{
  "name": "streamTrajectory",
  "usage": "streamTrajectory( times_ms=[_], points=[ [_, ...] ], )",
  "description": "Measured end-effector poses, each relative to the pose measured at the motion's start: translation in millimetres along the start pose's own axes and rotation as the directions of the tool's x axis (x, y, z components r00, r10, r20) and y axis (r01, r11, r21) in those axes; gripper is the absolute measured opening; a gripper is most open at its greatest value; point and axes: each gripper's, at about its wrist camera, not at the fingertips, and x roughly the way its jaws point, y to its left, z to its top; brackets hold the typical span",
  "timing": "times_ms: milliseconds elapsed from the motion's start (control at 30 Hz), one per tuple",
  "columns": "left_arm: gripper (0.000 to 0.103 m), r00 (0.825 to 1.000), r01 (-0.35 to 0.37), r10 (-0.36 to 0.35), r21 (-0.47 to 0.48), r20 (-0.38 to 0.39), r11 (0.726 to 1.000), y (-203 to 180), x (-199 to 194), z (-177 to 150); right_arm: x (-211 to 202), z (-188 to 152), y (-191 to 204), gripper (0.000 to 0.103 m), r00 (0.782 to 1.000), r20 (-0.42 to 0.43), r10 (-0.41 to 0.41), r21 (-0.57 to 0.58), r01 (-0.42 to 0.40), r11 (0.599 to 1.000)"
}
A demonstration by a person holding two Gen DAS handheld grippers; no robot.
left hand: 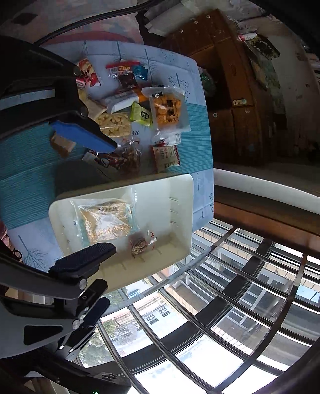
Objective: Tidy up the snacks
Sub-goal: 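Drop the red packet and bread bag into the white tray with both tools, then reach the right tool to the clear cookie bag and close on it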
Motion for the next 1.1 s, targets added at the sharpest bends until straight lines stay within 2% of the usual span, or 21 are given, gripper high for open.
streamTrajectory(
  times_ms=[300,600,867,1100],
  points=[
    [0.075,0.998,-0.039,0.040,0.028,-0.050,0.999,66,-27,-16,0,-10,50,0.052,0.999,0.014,0.043,0.036,-0.044,0.998],
    [0.075,0.993,-0.027,0.025,-0.011,-0.118,1.000,142,-40,-19,-4,-26,114,0.052,0.999,0.035,0.008,0.004,-0.008,1.000],
    [0.079,0.982,0.001,0.017,0.093,-0.191,0.996,182,-41,-28,-1,-53,173,0.053,0.998,0.050,-0.036,-0.018,0.037,0.999],
    [0.080,0.967,0.054,-0.012,0.158,-0.255,0.986,208,-37,-40,5,-77,204,0.061,0.998,0.039,-0.053,0.049,0.051,0.998]
  ],
)
